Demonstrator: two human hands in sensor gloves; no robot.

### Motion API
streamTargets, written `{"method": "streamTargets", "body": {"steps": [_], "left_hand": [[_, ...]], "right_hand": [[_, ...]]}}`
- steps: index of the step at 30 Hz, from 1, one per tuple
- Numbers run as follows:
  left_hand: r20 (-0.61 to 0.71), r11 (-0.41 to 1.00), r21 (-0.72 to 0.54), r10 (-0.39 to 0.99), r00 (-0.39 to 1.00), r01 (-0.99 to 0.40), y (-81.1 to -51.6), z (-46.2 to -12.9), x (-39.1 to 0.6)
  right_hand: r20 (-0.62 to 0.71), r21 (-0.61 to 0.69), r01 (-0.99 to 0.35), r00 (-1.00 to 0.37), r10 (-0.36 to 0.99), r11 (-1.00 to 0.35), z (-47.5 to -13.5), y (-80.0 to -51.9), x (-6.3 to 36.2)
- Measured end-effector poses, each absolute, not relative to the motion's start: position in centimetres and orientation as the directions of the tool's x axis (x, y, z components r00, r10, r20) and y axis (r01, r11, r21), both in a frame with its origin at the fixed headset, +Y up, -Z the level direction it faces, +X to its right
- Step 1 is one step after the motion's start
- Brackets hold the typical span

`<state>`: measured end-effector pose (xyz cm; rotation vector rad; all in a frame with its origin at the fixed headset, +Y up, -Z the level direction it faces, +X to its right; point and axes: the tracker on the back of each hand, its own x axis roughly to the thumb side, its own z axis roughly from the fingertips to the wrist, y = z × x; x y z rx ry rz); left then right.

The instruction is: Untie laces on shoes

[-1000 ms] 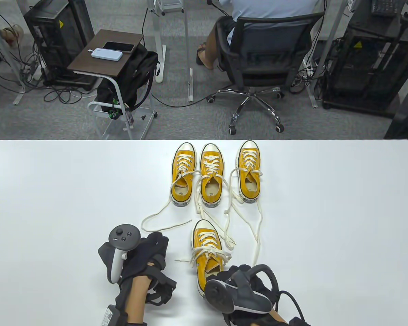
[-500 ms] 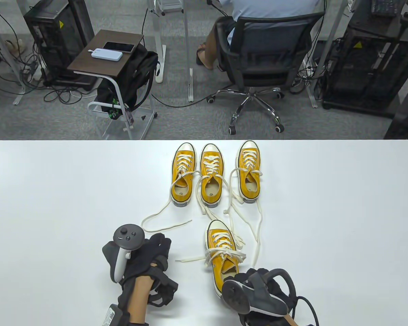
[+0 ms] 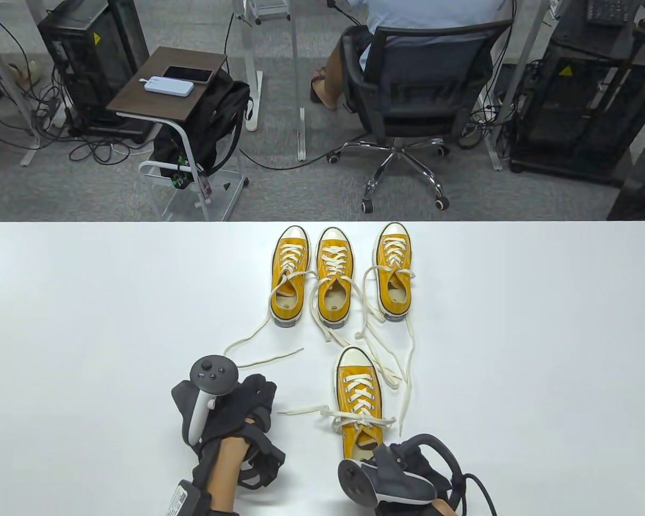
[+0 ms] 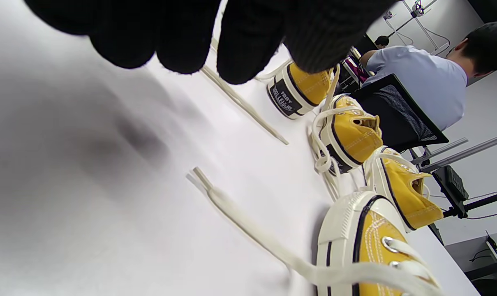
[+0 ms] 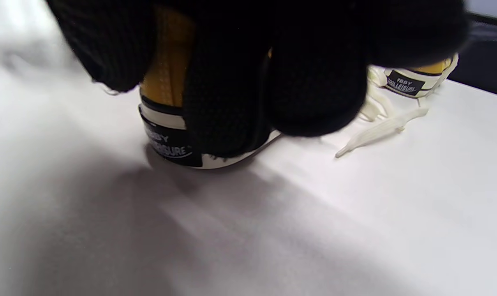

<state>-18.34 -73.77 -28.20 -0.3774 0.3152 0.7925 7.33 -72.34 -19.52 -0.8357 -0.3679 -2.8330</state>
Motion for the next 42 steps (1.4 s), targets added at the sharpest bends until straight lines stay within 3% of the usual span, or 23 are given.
{"method": "streamTargets", "body": {"steps": [4,8,13,15,21,24,28,33,42], "left_hand": [[-0.389,0.645,-0.213,0.633,0.669,-0.734,-73.5,-28.1,-17.9],[-0.281,0.637,-0.186,0.695,0.662,-0.748,-73.0,-28.1,-17.0],[-0.074,0.657,-0.224,0.725,0.684,-0.72,-72.4,-28.0,-14.6],[-0.015,0.672,-0.26,0.716,0.698,-0.694,-72.3,-27.8,-13.5],[0.196,0.745,-0.332,0.655,0.73,-0.579,-72.1,-26.9,-9.7],[0.255,0.781,-0.356,0.609,0.751,-0.512,-72.4,-26.4,-8.1],[0.296,0.818,-0.388,0.546,0.784,-0.423,-73.1,-26.2,-6.5],[0.281,0.853,-0.421,0.445,0.85,-0.308,-74.6,-26.2,-5.5],[0.207,0.804,-0.48,0.493,0.845,-0.351,-75.8,-26.4,-5.5]], "right_hand": [[0.549,0.169,0.11,-0.836,0.001,-0.979,-19.5,-70.6,8.4],[0.499,0.181,-0.054,-0.855,0.139,-0.982,-20.0,-67.8,10.4],[0.321,0.134,-0.262,-0.901,0.292,-0.956,-22.6,-65.2,13.8],[0.257,0.123,-0.275,-0.919,0.298,-0.954,-23.9,-65.1,14.9],[0.203,0.052,-0.311,-0.927,0.315,-0.949,-27.4,-68.5,17.1],[0.182,0.128,-0.343,-0.914,0.363,-0.93,-28.2,-70.5,18.0],[0.157,0.261,-0.271,-0.935,0.318,-0.926,-28.8,-72.7,18.3],[0.235,0.34,-0.185,-0.933,0.274,-0.922,-29.1,-75.4,16.4],[0.311,0.148,-0.209,-0.918,0.246,-0.967,-28.5,-75.7,15.0]]}}
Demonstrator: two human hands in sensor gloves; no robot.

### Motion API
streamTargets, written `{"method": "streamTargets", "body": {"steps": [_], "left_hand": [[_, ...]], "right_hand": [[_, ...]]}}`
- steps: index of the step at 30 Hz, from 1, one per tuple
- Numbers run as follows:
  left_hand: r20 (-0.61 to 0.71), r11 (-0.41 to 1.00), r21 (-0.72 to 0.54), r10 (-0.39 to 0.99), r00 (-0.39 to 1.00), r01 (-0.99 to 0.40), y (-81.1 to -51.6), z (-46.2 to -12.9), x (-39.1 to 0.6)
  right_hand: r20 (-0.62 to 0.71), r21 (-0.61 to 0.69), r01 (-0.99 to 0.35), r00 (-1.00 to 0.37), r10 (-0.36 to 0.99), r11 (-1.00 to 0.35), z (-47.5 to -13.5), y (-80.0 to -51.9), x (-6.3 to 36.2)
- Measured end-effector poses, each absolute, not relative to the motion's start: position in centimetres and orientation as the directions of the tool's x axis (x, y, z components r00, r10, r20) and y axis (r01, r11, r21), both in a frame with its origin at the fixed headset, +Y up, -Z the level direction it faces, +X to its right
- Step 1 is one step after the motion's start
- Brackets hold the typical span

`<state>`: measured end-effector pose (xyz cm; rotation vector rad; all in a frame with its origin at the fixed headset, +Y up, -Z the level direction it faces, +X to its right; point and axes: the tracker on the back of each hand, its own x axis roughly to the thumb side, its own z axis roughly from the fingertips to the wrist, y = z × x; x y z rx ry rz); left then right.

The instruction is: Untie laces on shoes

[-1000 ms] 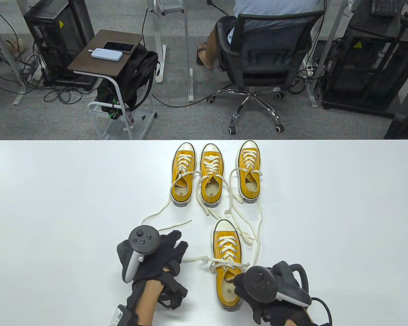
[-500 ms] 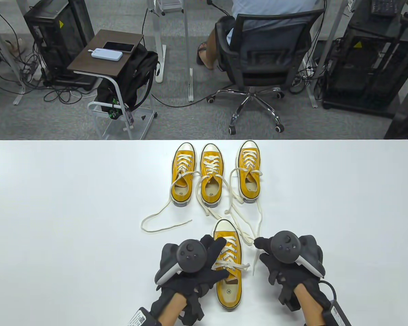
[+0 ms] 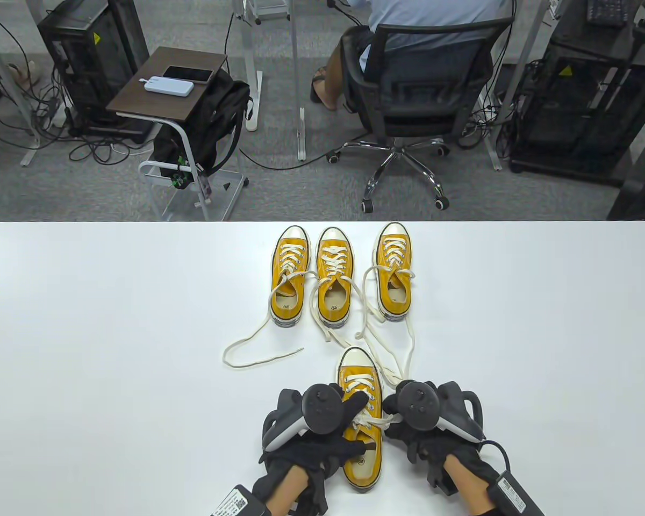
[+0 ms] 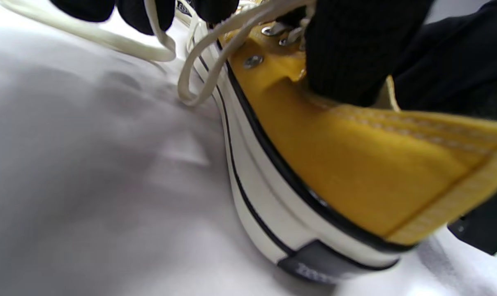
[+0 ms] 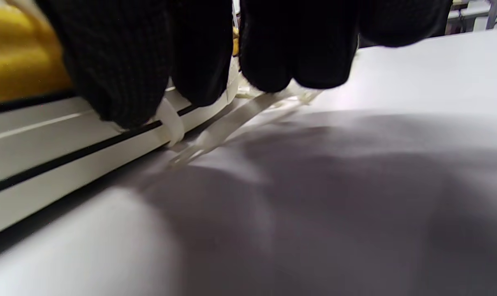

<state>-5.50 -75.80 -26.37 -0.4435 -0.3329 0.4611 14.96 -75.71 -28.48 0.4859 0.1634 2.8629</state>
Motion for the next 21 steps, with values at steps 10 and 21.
{"method": "streamTargets", "body": {"steps": [10,21], "left_hand": [[0.219,0.836,-0.421,0.47,0.855,-0.351,-75.9,-26.4,-5.2],[0.174,0.801,-0.452,0.51,0.842,-0.392,-76.1,-26.4,-5.3]], "right_hand": [[0.305,0.128,-0.263,-0.907,0.291,-0.956,-27.7,-76.0,14.8],[0.228,0.144,-0.48,-0.835,0.501,-0.865,-28.1,-75.0,17.0]]}}
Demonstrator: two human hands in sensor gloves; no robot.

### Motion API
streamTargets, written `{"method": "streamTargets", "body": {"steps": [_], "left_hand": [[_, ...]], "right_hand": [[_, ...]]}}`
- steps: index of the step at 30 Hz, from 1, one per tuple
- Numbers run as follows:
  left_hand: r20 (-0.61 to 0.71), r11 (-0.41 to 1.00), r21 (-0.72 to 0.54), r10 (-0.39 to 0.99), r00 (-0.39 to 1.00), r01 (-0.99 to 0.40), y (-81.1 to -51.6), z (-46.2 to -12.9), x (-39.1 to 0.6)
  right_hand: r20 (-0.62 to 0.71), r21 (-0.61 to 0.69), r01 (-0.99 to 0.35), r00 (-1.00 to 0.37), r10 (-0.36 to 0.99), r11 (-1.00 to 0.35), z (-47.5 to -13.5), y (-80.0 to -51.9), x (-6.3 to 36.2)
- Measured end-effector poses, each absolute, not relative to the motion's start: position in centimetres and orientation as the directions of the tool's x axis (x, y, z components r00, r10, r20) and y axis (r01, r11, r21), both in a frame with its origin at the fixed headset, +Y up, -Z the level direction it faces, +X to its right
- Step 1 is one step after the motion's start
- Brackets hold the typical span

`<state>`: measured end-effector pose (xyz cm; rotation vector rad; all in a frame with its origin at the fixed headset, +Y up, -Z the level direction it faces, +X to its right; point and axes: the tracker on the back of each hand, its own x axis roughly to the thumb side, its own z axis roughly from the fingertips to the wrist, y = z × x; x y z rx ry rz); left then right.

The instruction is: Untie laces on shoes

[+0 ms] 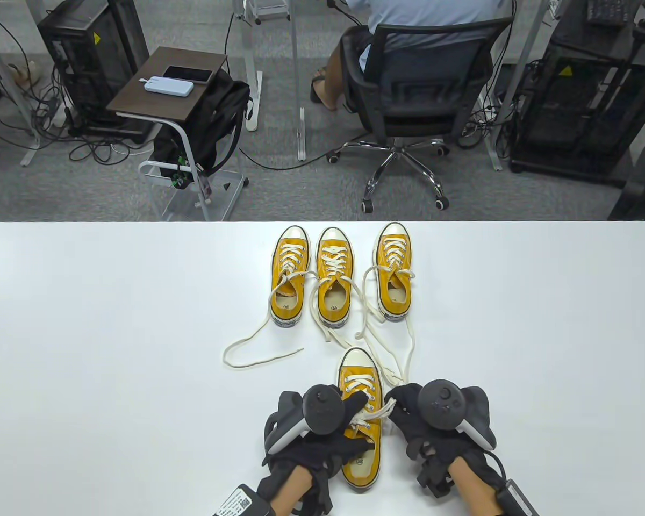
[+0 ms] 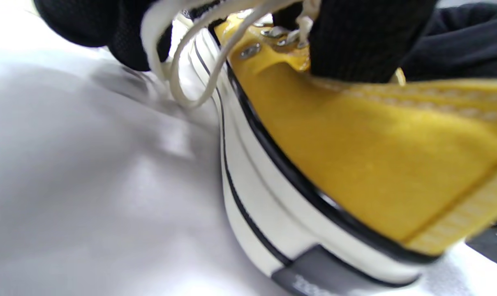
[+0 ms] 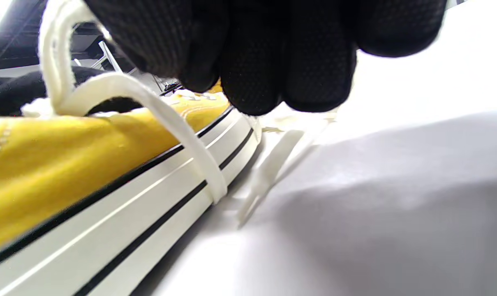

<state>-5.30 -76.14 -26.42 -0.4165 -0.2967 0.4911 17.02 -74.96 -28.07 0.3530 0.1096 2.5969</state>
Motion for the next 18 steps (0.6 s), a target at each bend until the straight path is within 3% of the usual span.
{"method": "streamTargets", "body": {"steps": [5,8,12,16,18], "left_hand": [[0.162,0.791,-0.462,0.519,0.839,-0.4,-76.1,-26.4,-5.4],[0.161,0.797,-0.459,0.509,0.846,-0.392,-76.0,-26.4,-5.3],[0.157,0.798,-0.455,0.509,0.846,-0.396,-76.0,-26.4,-5.4],[0.157,0.802,-0.449,0.505,0.849,-0.394,-76.0,-26.4,-5.3],[0.166,0.817,-0.443,0.48,0.862,-0.37,-76.0,-26.3,-5.2]], "right_hand": [[0.223,0.341,-0.465,-0.804,0.551,-0.817,-28.1,-75.7,17.0],[0.248,0.357,-0.45,-0.799,0.548,-0.818,-28.0,-75.8,16.7],[0.271,0.201,-0.441,-0.833,0.482,-0.875,-28.0,-75.6,16.2],[0.287,0.17,-0.449,-0.829,0.48,-0.877,-28.1,-75.7,16.0],[0.281,0.233,-0.429,-0.829,0.483,-0.873,-28.0,-75.7,16.0]]}}
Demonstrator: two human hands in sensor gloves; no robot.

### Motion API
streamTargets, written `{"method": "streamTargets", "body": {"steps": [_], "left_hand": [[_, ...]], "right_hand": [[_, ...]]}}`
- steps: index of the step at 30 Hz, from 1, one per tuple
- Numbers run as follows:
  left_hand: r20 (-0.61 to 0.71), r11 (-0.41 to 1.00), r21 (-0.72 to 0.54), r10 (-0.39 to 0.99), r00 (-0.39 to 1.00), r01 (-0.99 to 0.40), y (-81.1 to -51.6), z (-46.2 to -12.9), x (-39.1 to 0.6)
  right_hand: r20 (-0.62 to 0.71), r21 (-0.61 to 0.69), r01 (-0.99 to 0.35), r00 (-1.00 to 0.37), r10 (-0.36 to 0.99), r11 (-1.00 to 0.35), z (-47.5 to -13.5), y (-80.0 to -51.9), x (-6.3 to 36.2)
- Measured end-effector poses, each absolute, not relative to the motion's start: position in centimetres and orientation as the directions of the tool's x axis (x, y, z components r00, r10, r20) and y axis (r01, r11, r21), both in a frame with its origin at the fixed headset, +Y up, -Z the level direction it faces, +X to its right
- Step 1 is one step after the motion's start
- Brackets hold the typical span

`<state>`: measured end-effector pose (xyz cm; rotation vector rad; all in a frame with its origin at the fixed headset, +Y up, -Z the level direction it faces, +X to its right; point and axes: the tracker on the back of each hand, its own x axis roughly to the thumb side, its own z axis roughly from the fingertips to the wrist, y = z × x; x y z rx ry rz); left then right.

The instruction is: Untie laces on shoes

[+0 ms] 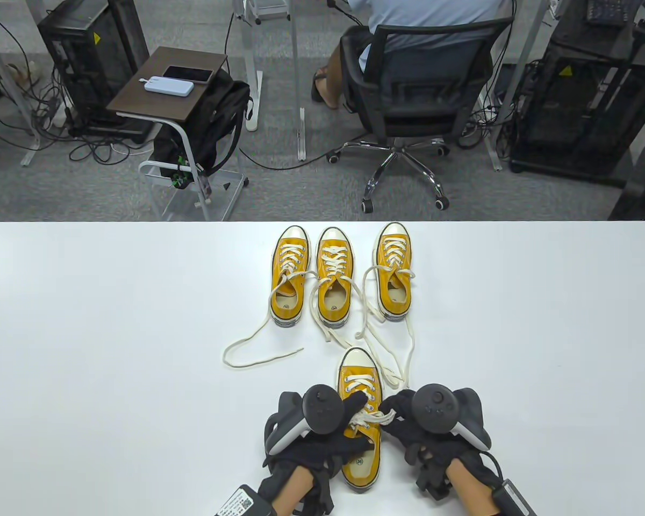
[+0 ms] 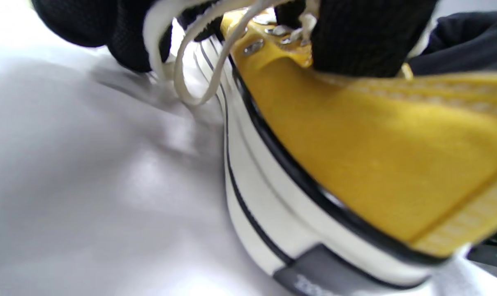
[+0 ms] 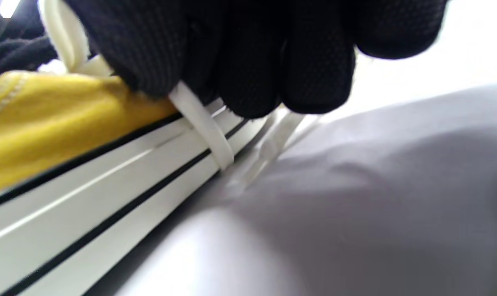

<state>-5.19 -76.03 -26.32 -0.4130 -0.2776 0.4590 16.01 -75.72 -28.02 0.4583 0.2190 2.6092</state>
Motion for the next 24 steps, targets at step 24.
{"method": "streamTargets", "body": {"steps": [24], "left_hand": [[0.165,0.841,-0.421,0.439,0.883,-0.34,-76.1,-26.0,-4.5]], "right_hand": [[0.013,-0.297,-0.712,-0.669,0.743,-0.636,-27.3,-70.1,28.3]]}}
